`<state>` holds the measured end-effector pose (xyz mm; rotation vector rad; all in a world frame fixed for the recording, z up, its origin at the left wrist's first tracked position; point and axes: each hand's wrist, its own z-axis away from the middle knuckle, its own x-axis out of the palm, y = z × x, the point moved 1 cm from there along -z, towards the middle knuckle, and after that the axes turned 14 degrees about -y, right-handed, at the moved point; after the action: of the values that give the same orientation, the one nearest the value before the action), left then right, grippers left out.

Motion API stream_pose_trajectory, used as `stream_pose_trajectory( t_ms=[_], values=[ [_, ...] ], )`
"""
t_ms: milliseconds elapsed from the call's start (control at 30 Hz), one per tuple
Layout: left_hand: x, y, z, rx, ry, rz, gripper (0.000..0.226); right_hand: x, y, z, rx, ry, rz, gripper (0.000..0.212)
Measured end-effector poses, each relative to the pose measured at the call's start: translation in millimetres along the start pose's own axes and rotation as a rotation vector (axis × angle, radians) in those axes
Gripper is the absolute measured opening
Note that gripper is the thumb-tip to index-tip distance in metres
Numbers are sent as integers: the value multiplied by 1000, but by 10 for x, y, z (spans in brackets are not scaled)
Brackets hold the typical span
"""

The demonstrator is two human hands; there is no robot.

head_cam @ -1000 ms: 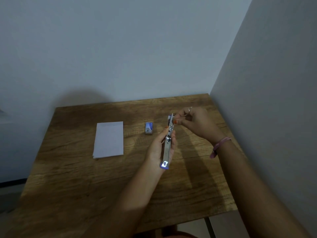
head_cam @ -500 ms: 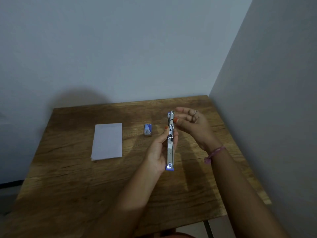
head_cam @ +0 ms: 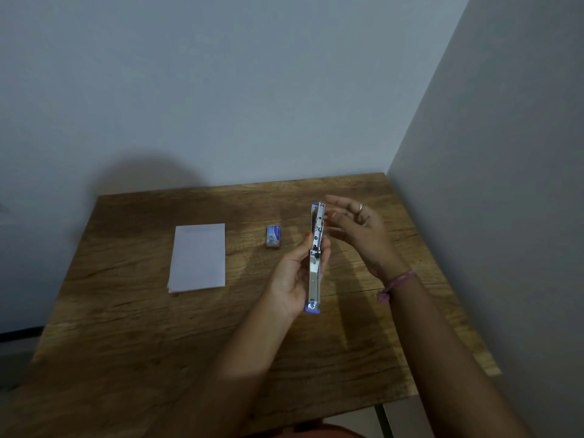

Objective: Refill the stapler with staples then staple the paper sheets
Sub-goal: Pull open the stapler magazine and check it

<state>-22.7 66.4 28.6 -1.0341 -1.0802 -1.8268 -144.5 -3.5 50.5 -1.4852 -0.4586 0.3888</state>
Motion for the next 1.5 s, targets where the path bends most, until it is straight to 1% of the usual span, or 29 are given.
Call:
stream_pose_trajectory(
  t_ms=[67, 200, 333, 400, 467, 533, 633, 767, 967, 1100, 1200, 1300, 1433, 1500],
  values=[
    [-2, -1, -11, 6, 1, -26, 36, 27, -16, -19, 29, 63, -44, 21],
    [16, -17, -28, -7, -2, -33, 26, 144, -8, -40, 80, 112, -143, 20],
    [18, -23, -32, -3, 1, -42, 25, 238, 9, -51, 115, 179, -235, 25],
    [11, -28, -29, 0, 6, -56, 20, 263, -14, -59, 124, 196, -281, 22],
    [8, -36, -26, 5, 5, -75, 20, 288, -43, -66, 156, 225, -292, 19],
    [10, -56, -13, 7, 0, -104, 19, 312, -61, -75, 195, 276, -310, 20],
    [-7, -83, 2, 13, 27, -210, 13, 374, -86, -86, 220, 331, -360, 23],
    [-10, -97, -4, 17, 60, -286, 16, 447, -100, -96, 234, 395, -317, 26],
    [-25, -136, 2, 27, 81, -295, 20, 483, -52, -91, 240, 371, -307, 33],
    [-1, -142, -6, 34, 93, -263, 14, 443, 3, -87, 221, 311, -315, 40],
    [-1, -160, -8, 34, 117, -273, 13, 415, 32, -77, 250, 284, -319, 42],
    [2, -172, -18, 24, 130, -276, 13, 390, 46, -76, 269, 278, -325, 40],
    [23, -149, -59, 19, 110, -294, 14, 345, -9, -99, 252, 293, -493, 27],
    [24, -135, -86, 21, 114, -303, 15, 326, -37, -108, 258, 293, -536, 22]
  ],
)
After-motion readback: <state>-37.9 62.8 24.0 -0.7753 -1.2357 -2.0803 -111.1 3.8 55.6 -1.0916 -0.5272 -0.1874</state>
